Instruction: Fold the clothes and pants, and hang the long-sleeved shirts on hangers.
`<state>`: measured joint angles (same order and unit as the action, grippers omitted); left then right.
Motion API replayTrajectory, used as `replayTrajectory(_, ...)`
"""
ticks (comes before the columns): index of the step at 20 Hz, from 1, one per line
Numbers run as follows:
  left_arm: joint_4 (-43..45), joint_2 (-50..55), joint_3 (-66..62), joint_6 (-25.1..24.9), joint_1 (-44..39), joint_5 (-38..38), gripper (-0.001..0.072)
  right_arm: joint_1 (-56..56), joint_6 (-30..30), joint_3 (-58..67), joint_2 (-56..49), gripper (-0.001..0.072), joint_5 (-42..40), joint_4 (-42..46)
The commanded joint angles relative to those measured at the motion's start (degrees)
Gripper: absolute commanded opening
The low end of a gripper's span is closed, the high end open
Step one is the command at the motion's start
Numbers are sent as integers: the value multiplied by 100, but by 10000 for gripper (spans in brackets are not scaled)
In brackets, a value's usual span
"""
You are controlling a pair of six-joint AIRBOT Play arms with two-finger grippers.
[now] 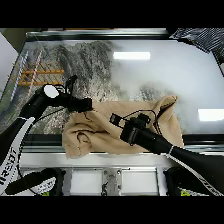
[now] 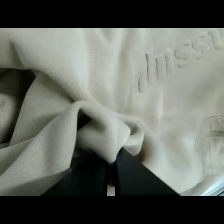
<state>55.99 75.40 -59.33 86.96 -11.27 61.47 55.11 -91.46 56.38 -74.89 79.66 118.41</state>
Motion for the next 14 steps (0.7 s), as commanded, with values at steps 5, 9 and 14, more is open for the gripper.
replayTrajectory(5,2,2,0,-26,9,-7,21,7,-118,-4,-125,508,350,374)
replayTrajectory(9,0,2,0,-70,9,-9,21,7,-116,-4,-37,509,337,138)
replayTrajectory(14,-2,2,0,-109,7,-7,21,-4,-262,-107,-79,505,306,452)
